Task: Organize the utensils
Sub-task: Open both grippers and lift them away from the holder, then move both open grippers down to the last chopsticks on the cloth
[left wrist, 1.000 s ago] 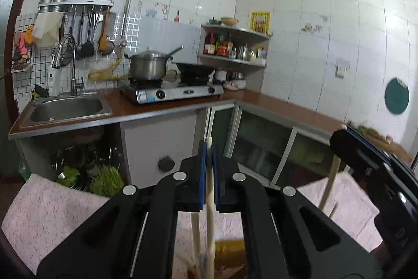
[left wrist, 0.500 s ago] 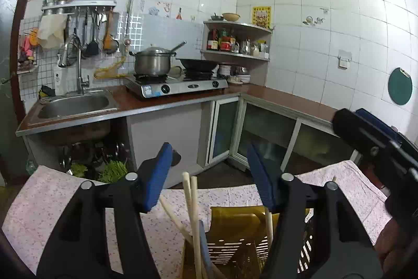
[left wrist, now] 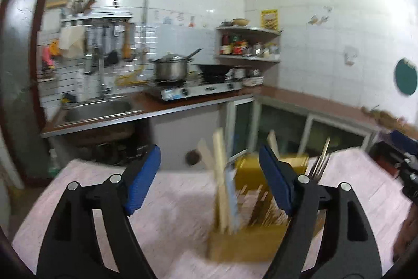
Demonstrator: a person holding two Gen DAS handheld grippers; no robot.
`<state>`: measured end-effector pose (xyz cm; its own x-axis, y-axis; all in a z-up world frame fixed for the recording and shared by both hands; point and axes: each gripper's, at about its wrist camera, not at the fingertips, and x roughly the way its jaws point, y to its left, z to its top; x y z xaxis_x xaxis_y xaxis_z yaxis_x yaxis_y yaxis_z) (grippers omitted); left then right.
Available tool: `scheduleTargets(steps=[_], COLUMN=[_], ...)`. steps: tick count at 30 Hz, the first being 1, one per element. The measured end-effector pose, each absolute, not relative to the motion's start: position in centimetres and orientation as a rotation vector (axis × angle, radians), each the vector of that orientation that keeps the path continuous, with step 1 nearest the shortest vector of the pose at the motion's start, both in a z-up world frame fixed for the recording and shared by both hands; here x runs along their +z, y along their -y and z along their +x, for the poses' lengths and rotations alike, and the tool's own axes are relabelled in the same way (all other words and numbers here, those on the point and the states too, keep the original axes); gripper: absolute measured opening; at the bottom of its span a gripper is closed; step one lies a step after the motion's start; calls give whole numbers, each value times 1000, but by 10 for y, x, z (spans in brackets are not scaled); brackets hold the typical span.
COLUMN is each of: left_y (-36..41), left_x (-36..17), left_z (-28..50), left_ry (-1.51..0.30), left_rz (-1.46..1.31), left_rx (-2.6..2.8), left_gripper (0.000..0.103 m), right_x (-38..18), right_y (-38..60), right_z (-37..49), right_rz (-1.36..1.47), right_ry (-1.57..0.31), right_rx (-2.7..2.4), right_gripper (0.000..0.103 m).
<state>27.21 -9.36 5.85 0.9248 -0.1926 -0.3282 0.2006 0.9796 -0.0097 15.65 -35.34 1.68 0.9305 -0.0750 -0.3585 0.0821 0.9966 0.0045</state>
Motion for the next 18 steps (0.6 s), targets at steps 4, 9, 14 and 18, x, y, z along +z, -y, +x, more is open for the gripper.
scheduleTargets(steps=[4, 9, 14, 18], left_y=[81, 77, 79, 83], left_x=[27, -24, -55, -60], left_z=[222, 204, 213, 208], left_ry=[-380, -553, -650, -687], left_rz=[46, 1, 21, 14], left_rx=[-153, -186, -218, -254], left_gripper=[76, 78, 78, 79], right_x=[-33, -63, -78, -80], right_y=[387, 412, 420, 419], right_z=[127, 111, 107, 106], right_rz=[114, 263, 306, 283], right_ry=[-513, -572, -619, -637], right_rx=[-114, -110, -95, -117], right_gripper=[61, 61, 61, 63])
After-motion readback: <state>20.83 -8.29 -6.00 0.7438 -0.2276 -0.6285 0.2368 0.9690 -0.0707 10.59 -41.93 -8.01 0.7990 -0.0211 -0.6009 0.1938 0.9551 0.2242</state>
